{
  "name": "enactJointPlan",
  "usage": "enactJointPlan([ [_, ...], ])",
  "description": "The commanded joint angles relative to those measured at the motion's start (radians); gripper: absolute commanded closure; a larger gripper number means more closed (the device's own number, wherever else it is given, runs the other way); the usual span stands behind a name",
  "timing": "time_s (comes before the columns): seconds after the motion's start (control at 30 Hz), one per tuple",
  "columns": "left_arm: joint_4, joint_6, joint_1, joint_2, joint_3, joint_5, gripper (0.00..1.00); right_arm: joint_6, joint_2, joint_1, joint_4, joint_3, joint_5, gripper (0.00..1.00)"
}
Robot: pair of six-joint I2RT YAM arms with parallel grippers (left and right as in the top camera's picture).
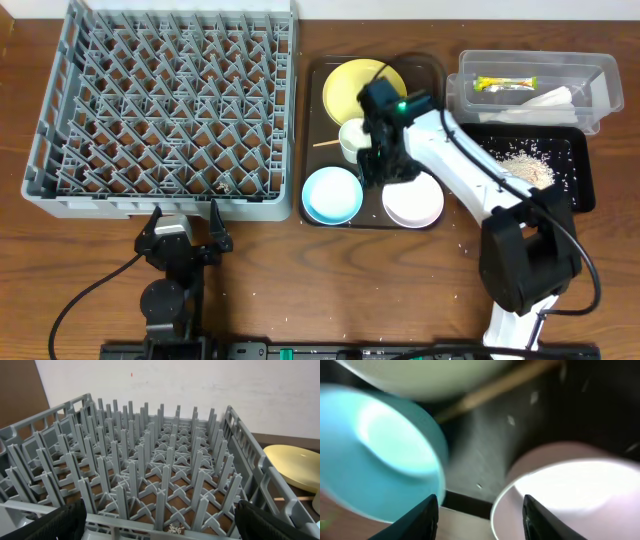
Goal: Sort waste into correct bins and load items into the dishwasher
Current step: 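Carry the pink bowl back and set it down on the brown tray, then move the right gripper to the white cup and grasp it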
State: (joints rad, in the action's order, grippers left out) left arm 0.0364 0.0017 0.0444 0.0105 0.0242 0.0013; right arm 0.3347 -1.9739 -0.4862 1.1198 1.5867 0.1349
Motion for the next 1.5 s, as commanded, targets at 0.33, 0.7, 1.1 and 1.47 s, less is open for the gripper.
enactJointPlan([
  [0.33, 0.037, 0.013, -0.003, -0.006, -0.02, -0.012, 0.04, -0.063, 0.055, 0.068, -0.035, 0.13, 0.012, 0.48],
  [0.7, 0.037, 0.013, -0.003, -0.006, -0.02, -0.012, 0.04, -0.083, 0.055, 0.071, -0.06, 0.13, 0.012, 0.44],
  [1.1, 0.037, 0.013, -0.003, -0.006, -0.02, -0.012, 0.04, -0.081, 0.055, 0.074, -0.111, 0.13, 0.012, 0.46],
  [1.47, 0.037, 0.013, -0.003, -0.006, -0.02, -0.012, 0.04, -0.08, 0.048, 0.074, -0.161, 0.13, -0.004, 0.52],
])
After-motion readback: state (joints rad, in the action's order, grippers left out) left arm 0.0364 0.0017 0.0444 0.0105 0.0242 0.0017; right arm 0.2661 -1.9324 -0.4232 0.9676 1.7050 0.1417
